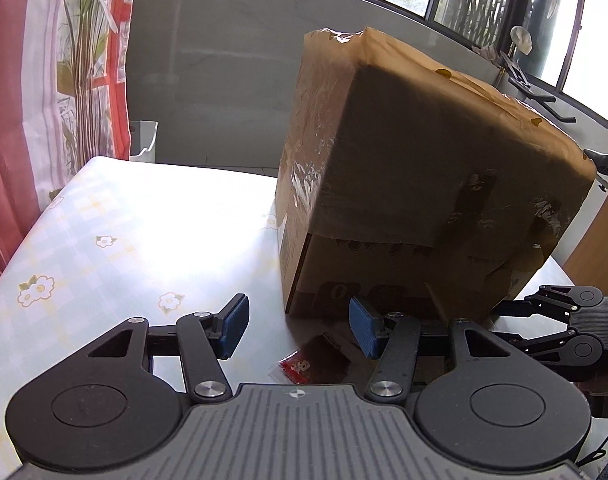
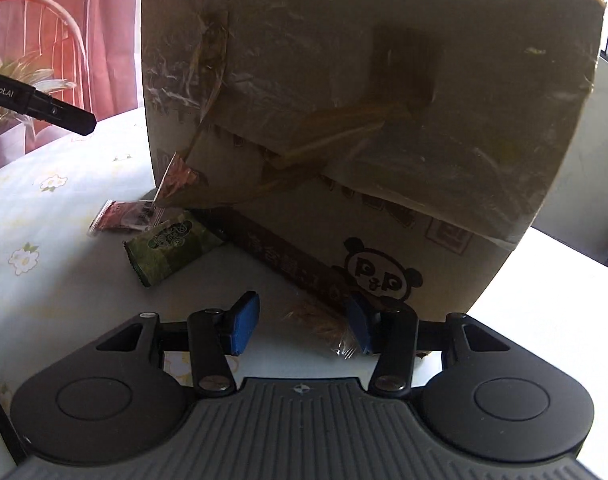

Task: Organize snacks
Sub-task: 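Grasp a small clear brown-snack packet with the right tool while the left tool grasps a red packet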

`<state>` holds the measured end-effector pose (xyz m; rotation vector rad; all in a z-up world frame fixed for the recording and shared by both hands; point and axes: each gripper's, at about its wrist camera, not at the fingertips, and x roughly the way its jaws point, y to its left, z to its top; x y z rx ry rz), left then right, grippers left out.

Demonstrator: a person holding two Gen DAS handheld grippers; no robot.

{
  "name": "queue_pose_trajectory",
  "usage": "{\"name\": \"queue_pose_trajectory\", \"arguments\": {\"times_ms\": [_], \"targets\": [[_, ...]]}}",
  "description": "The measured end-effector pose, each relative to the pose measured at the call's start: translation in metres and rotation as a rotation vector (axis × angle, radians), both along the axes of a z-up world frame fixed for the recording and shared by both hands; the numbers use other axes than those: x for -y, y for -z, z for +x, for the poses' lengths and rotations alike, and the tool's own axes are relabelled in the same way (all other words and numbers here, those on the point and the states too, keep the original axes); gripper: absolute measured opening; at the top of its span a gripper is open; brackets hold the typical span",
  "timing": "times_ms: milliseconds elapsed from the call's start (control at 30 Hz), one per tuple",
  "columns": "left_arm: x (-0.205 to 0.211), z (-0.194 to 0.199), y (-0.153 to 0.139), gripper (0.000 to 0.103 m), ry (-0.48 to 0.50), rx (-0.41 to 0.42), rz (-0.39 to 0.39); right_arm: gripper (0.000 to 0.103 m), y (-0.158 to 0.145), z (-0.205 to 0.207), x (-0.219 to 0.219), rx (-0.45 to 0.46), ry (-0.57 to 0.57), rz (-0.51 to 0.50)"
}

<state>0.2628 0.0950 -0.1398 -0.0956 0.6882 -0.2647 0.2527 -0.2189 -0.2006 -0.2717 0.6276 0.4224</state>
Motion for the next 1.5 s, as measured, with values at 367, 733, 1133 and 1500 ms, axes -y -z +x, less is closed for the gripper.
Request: {"name": "queue_pose_trajectory", "arguments": {"times_ms": [367,733,1133,1500], "targets": [[0.008,-0.002,0.008,0.058,0.024,-0.018,0.007,0.05,-0.001,0.009,0.013,-0.178,0.015,0.127],[0.018,-0.002,0.025,0.058,0.08,-0.068,0.041,0.019,0.011,0.015,0.014,-0.148,0.106,0.163],[0.038,0.031,0.052,0.059,0.154,-0.097,0.136,0.019,0.024,-0.018,0.029,-0.081,0.129,0.276],[0.052,0.027,0.06,0.059,0.155,-0.149,0.149,0.019,0.024,-0.026,0.026,-0.049,0.12,0.244]]}}
